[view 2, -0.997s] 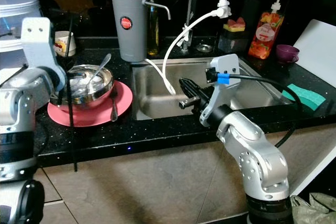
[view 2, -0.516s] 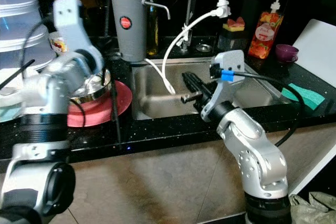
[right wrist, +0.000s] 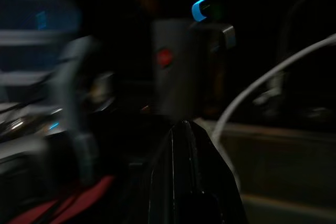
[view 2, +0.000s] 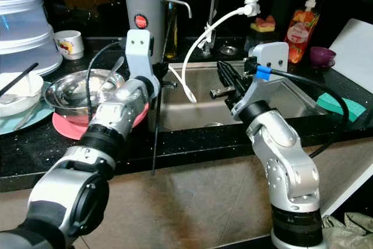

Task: Kitchen organization

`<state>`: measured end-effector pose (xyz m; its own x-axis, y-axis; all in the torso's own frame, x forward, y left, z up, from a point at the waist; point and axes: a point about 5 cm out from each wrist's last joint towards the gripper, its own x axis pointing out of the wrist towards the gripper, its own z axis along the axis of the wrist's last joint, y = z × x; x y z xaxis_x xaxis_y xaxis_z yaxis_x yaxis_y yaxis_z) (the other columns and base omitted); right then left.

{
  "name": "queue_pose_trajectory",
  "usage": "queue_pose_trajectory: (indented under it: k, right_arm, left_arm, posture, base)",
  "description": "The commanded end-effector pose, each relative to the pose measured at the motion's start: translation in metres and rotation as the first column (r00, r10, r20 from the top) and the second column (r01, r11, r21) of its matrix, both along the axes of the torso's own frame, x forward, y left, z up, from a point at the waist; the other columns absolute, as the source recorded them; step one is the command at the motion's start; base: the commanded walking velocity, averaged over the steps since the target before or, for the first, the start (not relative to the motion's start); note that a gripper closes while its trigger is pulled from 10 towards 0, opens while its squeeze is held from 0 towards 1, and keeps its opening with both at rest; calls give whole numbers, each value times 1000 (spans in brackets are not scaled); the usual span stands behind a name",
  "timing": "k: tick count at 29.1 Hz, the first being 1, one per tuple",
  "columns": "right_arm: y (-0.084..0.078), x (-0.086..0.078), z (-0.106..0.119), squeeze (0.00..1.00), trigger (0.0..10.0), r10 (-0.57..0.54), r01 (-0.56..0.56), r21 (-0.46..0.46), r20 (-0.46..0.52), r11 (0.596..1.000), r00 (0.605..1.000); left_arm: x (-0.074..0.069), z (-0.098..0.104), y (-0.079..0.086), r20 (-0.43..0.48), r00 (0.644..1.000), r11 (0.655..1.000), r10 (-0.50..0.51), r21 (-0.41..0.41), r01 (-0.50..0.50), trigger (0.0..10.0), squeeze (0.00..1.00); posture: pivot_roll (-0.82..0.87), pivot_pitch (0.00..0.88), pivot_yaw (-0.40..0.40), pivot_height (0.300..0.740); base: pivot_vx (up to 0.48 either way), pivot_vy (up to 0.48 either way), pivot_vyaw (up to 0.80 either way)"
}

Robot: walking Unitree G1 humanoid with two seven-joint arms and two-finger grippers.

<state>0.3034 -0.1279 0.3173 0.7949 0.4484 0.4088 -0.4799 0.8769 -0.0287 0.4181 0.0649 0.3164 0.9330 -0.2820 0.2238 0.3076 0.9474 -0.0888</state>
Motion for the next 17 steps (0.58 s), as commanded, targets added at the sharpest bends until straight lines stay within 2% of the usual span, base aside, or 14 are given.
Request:
queue_pose_trajectory:
  k: [1,3,4,6,7,9,11,12,13,14,15,16,17]
  right_arm:
    - [5,-3,-5,0,10000,41,-42,-20,-27,999,999]
    - [7,1,-14,0,10000,45,-50,-45,-100,998,994]
    - [7,1,-14,0,10000,45,-50,-45,-100,998,994]
    - [4,13,-16,0,10000,30,-40,-53,-175,998,984]
    - [4,13,-16,0,10000,30,-40,-53,-175,998,984]
    - [5,23,-5,0,10000,33,-46,-72,-167,996,985]
    - [6,24,-4,0,10000,34,-47,-76,-166,996,986]
    - [6,27,-4,0,10000,30,-45,-86,-166,995,986]
    - [7,29,-3,0,10000,27,-43,-92,-169,995,985]
    - [7,33,-5,0,10000,17,-37,-106,-184,994,983]
    - [7,37,-6,0,10000,2,-25,-115,-195,993,981]
    - [5,39,-8,0,10000,-12,-14,-119,-208,993,978]
    - [5,39,-8,0,10000,-12,-14,-119,-208,993,978]
  left_arm:
    - [0,-5,-9,-23,999,999,-39,-3,39,10000,0]
    - [0,-11,-15,-65,996,998,-59,22,61,10000,0]
    - [0,-11,-15,-65,996,998,-59,22,61,10000,0]
    - [2,-24,-19,-169,984,998,-62,13,65,10000,20]
    - [2,-24,-19,-169,984,998,-62,13,65,10000,20]
    - [3,-28,-19,-222,972,997,-73,-48,64,10000,51]
    - [3,-28,-20,-229,971,996,-75,-61,63,10000,51]
    - [3,-28,-20,-232,970,996,-76,-66,62,10000,133]
    - [3,-28,-19,-239,969,996,-66,-69,51,10000,133]
    - [4,-29,-18,-254,965,996,-58,-73,41,10000,412]
    - [4,-29,-18,-263,963,997,-55,-69,38,10000,855]
    - [4,-29,-19,-271,961,997,-53,-66,37,10000,1000]
    - [4,-29,-19,-271,961,997,-53,-66,37,10000,1000]
  posture:
    - [19,161,-47,740]
    - [18,163,-46,740]
    - [18,163,-46,740]
    - [10,167,-45,740]
    - [10,167,-45,740]
    - [0,168,-45,740]
    - [0,168,-45,740]
    - [0,168,-45,740]
    - [1,168,-43,740]
    - [1,168,-43,740]
    - [4,168,-42,740]
    - [4,168,-42,740]
    - [4,168,-42,740]
  base:
    - [0,0,0]
    - [0,0,0]
    - [0,0,0]
    - [0,0,0]
    - [0,0,0]
    - [0,0,0]
    - [0,0,0]
    - [0,0,0]
    - [0,0,0]
    - [0,0,0]
    - [0,0,0]
    - [0,0,0]
    - [0,0,0]
